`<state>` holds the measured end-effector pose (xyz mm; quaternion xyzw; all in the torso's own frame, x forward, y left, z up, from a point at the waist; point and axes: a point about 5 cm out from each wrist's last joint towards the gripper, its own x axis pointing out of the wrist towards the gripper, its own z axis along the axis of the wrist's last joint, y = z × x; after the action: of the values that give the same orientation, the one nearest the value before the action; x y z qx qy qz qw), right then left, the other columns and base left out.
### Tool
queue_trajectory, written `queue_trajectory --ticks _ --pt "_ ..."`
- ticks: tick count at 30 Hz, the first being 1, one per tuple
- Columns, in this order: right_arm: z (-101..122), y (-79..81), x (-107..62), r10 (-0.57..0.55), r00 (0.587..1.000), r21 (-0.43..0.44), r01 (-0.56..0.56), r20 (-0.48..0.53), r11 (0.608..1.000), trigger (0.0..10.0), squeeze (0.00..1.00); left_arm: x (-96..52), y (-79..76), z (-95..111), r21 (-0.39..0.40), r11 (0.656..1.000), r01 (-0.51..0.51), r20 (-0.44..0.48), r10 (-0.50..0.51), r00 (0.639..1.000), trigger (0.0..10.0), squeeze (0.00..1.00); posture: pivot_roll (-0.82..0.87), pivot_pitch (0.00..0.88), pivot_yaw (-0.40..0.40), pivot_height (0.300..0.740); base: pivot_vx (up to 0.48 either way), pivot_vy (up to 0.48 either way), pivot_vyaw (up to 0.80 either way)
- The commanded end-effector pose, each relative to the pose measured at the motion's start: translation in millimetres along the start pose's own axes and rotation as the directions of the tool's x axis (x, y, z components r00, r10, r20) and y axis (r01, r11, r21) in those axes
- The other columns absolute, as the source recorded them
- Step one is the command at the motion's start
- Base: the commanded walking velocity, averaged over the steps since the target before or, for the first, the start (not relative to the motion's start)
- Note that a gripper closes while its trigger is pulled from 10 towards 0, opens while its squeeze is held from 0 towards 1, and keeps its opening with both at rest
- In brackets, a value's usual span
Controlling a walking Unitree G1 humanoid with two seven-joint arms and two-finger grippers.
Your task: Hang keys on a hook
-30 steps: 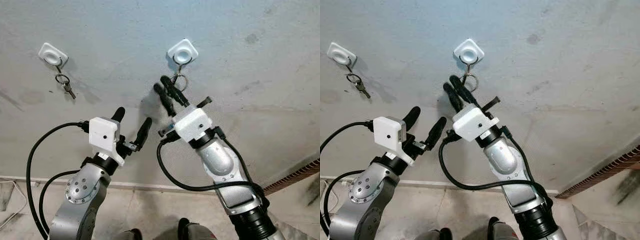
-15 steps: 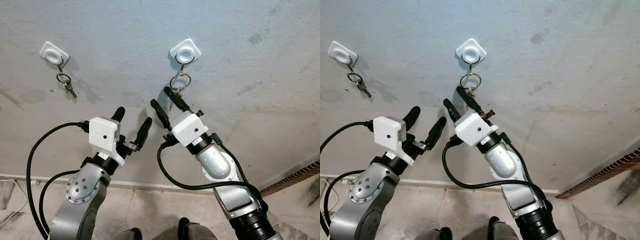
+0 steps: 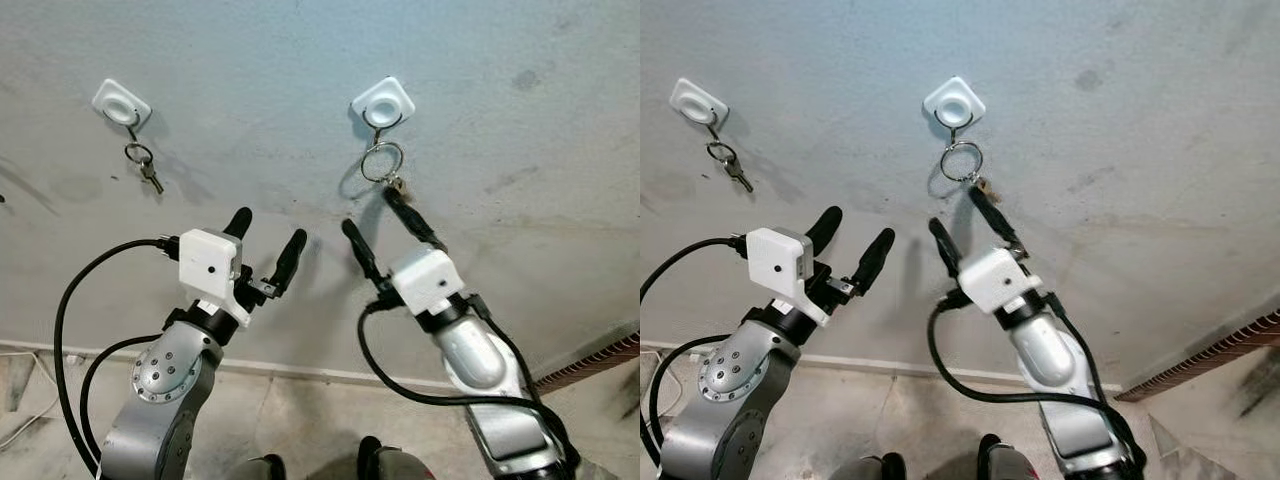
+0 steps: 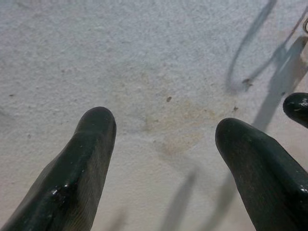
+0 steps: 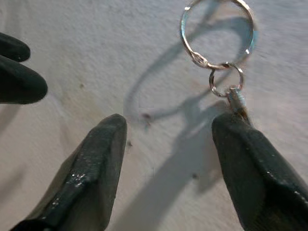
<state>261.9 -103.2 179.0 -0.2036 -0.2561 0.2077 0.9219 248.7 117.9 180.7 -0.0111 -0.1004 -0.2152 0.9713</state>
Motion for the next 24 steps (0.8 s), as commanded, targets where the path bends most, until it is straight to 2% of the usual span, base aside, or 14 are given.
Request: queue_trajectory --ticks 1,16,20,24 --pt "5 -1.1 -3.1 -0.017 1.000 0.005 0.017 0.009 1.000 10.0 1.00 -0.4 -0.7 -3 0.002 1.000 0.012 -0.009 -0.012 1.000 10.0 0.00 -0.03 0.193 0.047 0.740 0.000 0.000 0.00" --pt "8 -15.6 -40.1 -0.137 0.986 -0.016 0.136 -0.099 0.991 10.0 1.00 -3.3 4.4 -10 0.032 0.999 -0.013 -0.021 0.014 1.000 10.0 0.00 -0.06 0.180 0.050 0.740 0.000 0.000 0.00" --pt "12 -20.3 -41.7 -0.157 0.982 -0.017 0.156 -0.102 0.988 10.0 1.00 -4.1 8.0 -15 0.051 0.997 -0.060 -0.047 0.062 0.997 10.0 0.00 -0.07 0.178 0.049 0.740 0.000 0.000 0.00" --pt "18 -29.6 -36.4 -0.195 0.977 -0.008 0.195 -0.088 0.981 10.0 1.00 -6.6 12.9 -20 0.076 0.992 -0.103 -0.066 0.108 0.992 10.0 0.00 -0.07 0.175 0.046 0.740 0.000 0.000 0.00"
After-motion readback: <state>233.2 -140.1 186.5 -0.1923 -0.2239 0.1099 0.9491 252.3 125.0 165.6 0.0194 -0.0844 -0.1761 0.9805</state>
